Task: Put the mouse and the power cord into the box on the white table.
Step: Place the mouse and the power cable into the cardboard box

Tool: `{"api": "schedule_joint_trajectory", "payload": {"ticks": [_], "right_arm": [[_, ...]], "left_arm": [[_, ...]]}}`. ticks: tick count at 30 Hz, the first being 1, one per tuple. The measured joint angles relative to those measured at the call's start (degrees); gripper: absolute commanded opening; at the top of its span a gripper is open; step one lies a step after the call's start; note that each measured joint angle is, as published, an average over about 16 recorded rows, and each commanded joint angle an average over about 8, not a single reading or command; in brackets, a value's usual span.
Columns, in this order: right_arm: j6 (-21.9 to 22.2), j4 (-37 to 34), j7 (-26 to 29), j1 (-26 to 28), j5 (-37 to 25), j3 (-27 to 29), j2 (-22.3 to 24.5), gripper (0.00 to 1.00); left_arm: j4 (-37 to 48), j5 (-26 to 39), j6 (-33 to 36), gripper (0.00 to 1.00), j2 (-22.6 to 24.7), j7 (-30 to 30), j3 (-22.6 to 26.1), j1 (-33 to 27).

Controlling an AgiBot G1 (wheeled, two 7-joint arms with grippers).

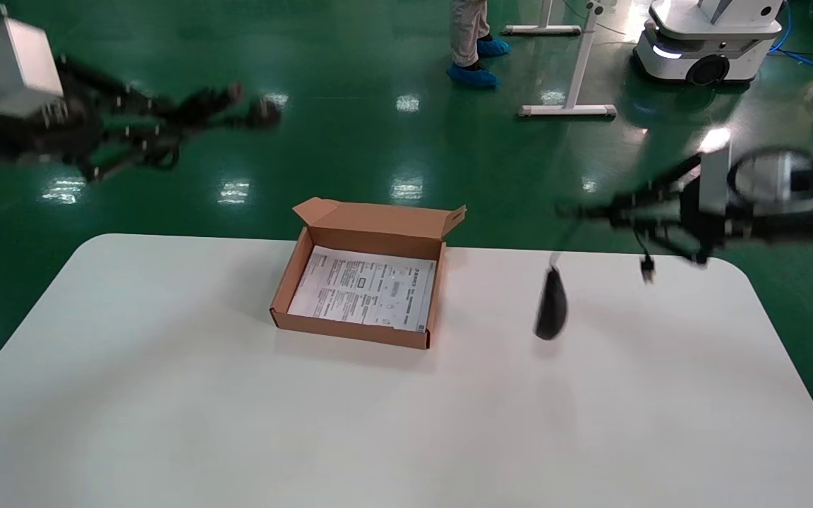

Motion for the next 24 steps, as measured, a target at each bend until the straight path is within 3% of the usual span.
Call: {"api": "schedule_joint_trajectory", "payload": {"ticks": [9,17,24], "right_arm": [[4.8,-0.37,1.32,3.05,2.89,1.83,-8.38,0.0],[9.82,-3.52,-1.01,1.0,3.44,1.93,-17.6,0.0],[13.31,-6.17,-3.23,-1.33,3.11,1.4,-23.01,0.0]], "left_arm": [[-7.35,-4.42,-7.61,0.0,1.47,-2.99,-3.67,-0.56],[-9.02,-4.06,-11.15,0.0,2.92,-3.8,-3.74,0.06],[-7.18,-2.79,-11.38,0.0,3.33,-3.15,-2.95,0.13]]}}
